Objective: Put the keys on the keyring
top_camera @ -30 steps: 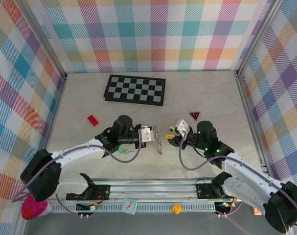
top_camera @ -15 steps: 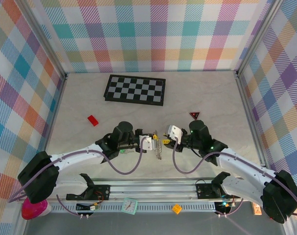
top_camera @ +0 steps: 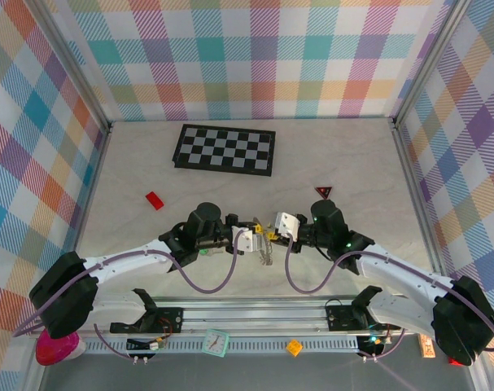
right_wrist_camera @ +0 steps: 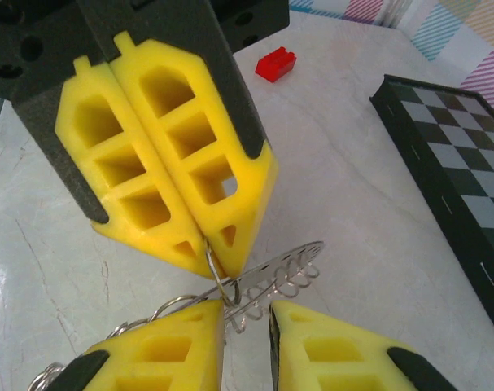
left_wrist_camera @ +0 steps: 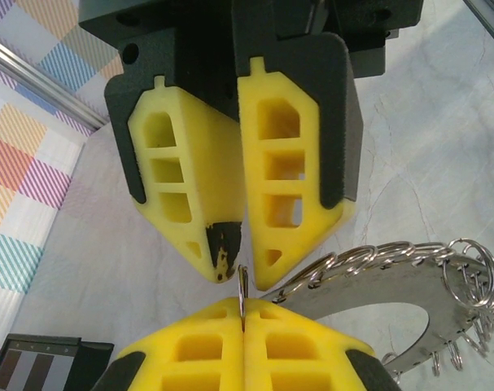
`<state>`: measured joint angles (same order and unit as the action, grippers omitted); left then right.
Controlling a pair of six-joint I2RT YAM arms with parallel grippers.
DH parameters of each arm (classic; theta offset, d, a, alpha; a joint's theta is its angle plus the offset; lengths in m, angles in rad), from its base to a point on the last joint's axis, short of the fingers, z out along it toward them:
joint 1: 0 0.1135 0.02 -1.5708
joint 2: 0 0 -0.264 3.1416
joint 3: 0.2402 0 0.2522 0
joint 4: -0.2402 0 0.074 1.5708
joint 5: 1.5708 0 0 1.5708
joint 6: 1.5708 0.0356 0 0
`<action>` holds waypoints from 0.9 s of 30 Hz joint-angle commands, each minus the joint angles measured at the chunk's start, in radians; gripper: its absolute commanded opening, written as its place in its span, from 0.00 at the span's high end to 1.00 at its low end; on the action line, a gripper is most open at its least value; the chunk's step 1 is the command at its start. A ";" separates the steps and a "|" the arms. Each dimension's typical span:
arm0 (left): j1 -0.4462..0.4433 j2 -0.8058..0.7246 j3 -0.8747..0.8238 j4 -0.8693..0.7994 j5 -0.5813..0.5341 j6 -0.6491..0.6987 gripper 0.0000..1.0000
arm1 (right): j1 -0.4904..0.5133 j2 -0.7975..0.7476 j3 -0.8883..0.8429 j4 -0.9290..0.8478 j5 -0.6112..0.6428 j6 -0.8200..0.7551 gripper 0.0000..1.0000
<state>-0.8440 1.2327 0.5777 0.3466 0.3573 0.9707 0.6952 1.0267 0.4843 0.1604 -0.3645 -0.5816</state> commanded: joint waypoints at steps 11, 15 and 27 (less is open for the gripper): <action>-0.012 -0.012 0.019 0.027 0.055 -0.030 1.00 | 0.015 0.012 0.023 0.037 -0.063 -0.035 0.88; -0.012 -0.010 0.020 0.032 0.056 -0.051 1.00 | 0.016 0.016 0.029 0.037 -0.066 -0.038 0.95; -0.012 0.008 0.049 0.023 0.020 -0.102 0.95 | 0.035 0.027 0.062 -0.027 -0.068 -0.057 1.00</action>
<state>-0.8440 1.2335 0.5804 0.3367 0.3599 0.8810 0.7074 1.0447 0.5034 0.1394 -0.3859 -0.6193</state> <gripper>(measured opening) 0.054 0.046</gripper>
